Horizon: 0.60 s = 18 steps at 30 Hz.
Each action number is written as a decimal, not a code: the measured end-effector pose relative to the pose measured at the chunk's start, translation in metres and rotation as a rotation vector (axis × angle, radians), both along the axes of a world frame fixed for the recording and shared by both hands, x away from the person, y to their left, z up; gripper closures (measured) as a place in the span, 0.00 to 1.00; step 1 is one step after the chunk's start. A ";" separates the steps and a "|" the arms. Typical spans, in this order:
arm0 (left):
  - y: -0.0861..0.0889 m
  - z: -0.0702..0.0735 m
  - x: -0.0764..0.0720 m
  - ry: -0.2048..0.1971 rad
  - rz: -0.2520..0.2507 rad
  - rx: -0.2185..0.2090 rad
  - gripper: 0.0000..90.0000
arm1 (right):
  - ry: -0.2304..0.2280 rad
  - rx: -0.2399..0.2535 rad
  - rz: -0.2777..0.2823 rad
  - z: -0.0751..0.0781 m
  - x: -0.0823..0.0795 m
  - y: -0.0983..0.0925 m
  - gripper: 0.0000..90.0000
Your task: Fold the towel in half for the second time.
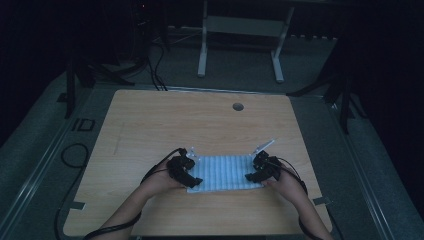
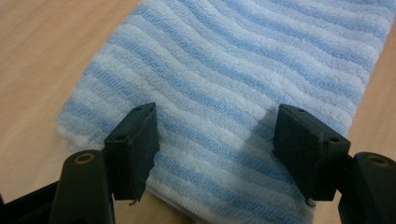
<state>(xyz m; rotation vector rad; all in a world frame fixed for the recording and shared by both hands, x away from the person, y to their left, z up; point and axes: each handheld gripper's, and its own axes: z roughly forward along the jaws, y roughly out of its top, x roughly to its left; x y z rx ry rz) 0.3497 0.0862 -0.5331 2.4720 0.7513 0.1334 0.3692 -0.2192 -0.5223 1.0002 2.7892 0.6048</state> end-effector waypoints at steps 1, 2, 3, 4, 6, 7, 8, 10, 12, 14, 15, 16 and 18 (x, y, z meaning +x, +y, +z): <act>0.002 0.000 0.003 0.004 0.008 -0.001 0.34 | 0.001 -0.001 -0.001 0.000 0.003 0.003 0.47; 0.004 0.000 0.006 0.006 0.011 0.000 0.34 | 0.000 0.000 -0.003 0.000 0.006 0.006 0.47; 0.007 0.001 0.010 0.004 0.020 0.007 0.34 | -0.002 0.001 -0.003 0.000 0.008 0.008 0.47; 0.009 0.001 0.013 0.006 0.027 0.011 0.34 | -0.002 0.002 -0.007 0.000 0.012 0.011 0.47; 0.013 0.002 0.019 0.002 0.039 0.021 0.34 | -0.008 0.006 -0.012 -0.001 0.016 0.016 0.47; 0.016 0.002 0.023 0.002 0.045 0.023 0.34 | -0.011 0.010 -0.012 -0.001 0.018 0.018 0.47; 0.017 0.002 0.024 0.002 0.050 0.022 0.34 | -0.011 0.014 -0.017 -0.001 0.019 0.020 0.47; 0.021 0.001 0.029 0.005 0.064 0.019 0.34 | -0.015 0.016 -0.018 -0.001 0.022 0.024 0.47; 0.022 0.001 0.030 0.005 0.068 0.019 0.34 | -0.013 0.013 -0.018 -0.001 0.026 0.027 0.46; 0.023 0.001 0.030 0.002 0.072 0.020 0.34 | -0.011 0.008 -0.018 -0.001 0.028 0.029 0.46; 0.023 0.001 0.030 0.002 0.074 0.020 0.34 | -0.011 0.009 -0.019 -0.001 0.029 0.030 0.46; 0.023 0.001 0.030 0.000 0.075 0.020 0.34 | -0.011 0.010 -0.017 -0.001 0.029 0.030 0.46; 0.023 0.002 0.029 -0.001 0.077 0.020 0.34 | -0.009 0.012 -0.017 0.000 0.029 0.029 0.45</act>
